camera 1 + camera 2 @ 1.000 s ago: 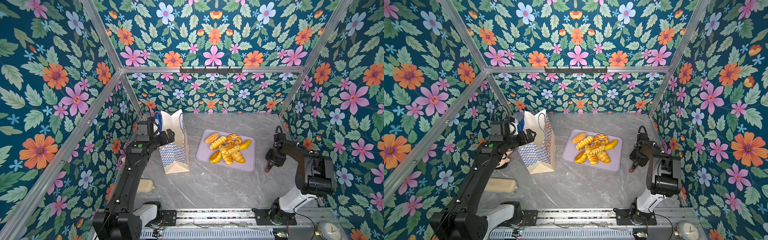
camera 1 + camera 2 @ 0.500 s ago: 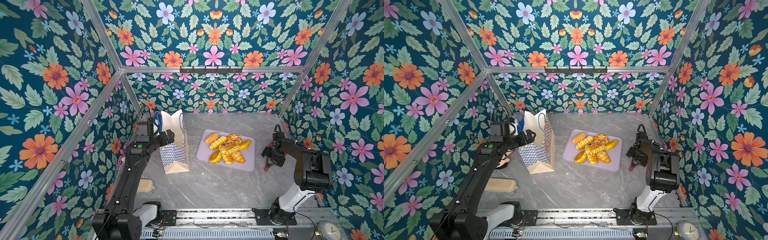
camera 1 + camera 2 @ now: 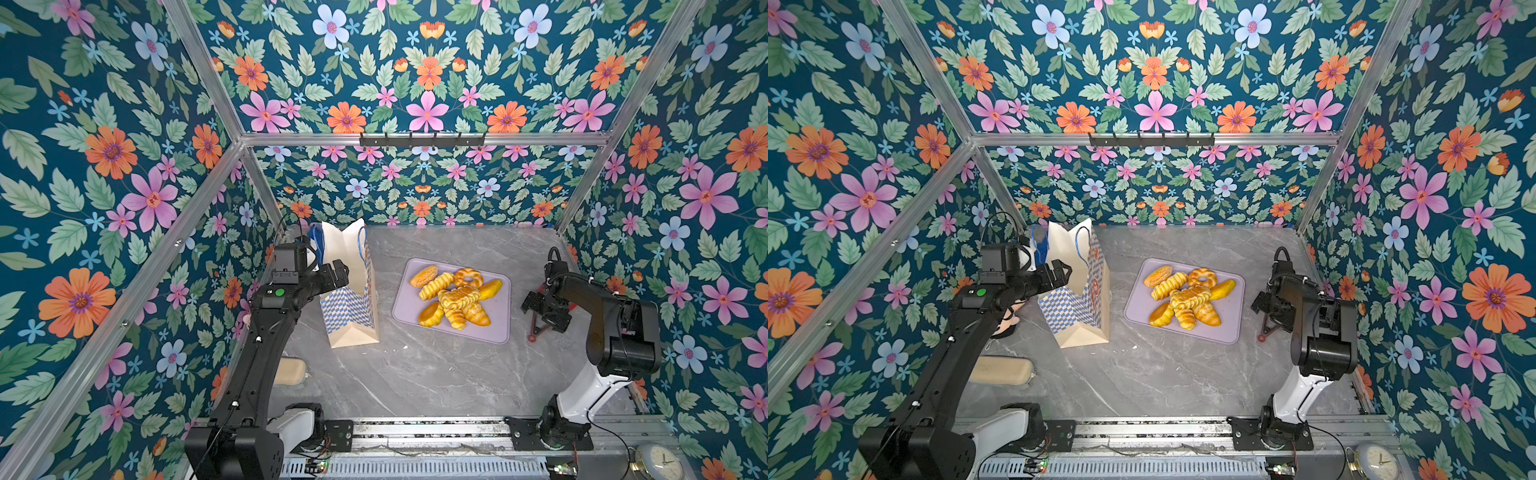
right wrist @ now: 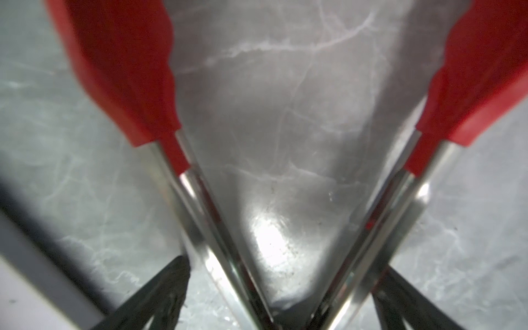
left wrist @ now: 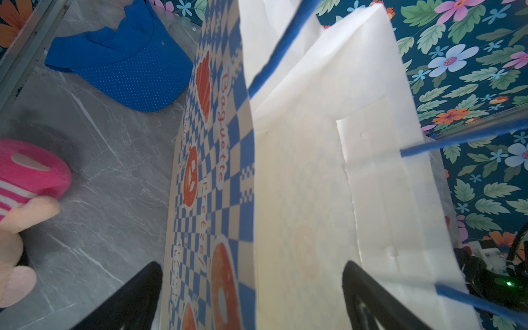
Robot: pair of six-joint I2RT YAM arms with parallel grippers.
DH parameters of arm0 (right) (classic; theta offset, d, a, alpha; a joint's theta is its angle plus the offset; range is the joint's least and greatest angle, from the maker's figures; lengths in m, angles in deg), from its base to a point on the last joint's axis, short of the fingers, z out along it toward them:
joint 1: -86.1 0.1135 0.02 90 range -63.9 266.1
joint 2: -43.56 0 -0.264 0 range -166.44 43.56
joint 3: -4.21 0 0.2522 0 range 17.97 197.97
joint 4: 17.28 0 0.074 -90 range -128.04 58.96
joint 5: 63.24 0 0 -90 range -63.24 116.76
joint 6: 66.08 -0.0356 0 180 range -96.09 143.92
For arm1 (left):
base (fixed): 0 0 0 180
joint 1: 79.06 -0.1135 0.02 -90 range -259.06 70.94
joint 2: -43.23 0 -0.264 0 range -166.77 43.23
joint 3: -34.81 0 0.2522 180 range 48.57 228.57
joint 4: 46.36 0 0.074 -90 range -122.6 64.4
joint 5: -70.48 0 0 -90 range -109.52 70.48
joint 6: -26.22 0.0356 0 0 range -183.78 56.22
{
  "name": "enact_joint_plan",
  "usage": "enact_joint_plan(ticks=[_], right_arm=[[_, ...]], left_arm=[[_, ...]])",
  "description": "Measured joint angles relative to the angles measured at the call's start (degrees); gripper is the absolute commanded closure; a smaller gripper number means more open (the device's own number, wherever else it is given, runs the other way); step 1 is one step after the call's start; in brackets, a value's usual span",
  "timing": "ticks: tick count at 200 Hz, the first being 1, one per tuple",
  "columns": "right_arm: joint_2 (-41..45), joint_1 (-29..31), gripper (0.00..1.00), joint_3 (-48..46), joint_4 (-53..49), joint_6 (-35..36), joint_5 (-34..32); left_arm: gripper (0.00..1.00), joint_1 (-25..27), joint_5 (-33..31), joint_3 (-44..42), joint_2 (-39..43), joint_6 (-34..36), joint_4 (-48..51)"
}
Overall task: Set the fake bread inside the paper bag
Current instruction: 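Grasp the red tongs near the hinge with the right gripper, then lift the tongs and carry them toward the bread tray with the right gripper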
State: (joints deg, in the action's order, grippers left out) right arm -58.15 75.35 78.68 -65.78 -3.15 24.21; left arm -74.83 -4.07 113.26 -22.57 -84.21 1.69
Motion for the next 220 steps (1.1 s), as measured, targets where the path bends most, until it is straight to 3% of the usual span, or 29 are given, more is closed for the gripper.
enact_joint_plan(ticks=[53,90,124,220], right_arm=[[0.35,-0.09,0.43,-1.09,1.27,-0.98,-0.57],[2.47,-0.24,0.51,-2.99,3.23,-1.46,-1.09],[6.01,-0.13,0.57,-5.4,2.6,-1.88,2.16],[26.95,-0.11,0.6,-7.52,-2.84,-2.6,7.34]], left_arm=[[0.0,0.0,-0.39,0.02,0.07,0.02,0.02],[0.0,0.0,-0.55,0.13,0.09,0.28,0.04],[0.0,0.0,-0.61,0.48,0.09,0.48,0.22],[0.0,0.0,-2.29,3.61,-0.26,1.22,3.08]])
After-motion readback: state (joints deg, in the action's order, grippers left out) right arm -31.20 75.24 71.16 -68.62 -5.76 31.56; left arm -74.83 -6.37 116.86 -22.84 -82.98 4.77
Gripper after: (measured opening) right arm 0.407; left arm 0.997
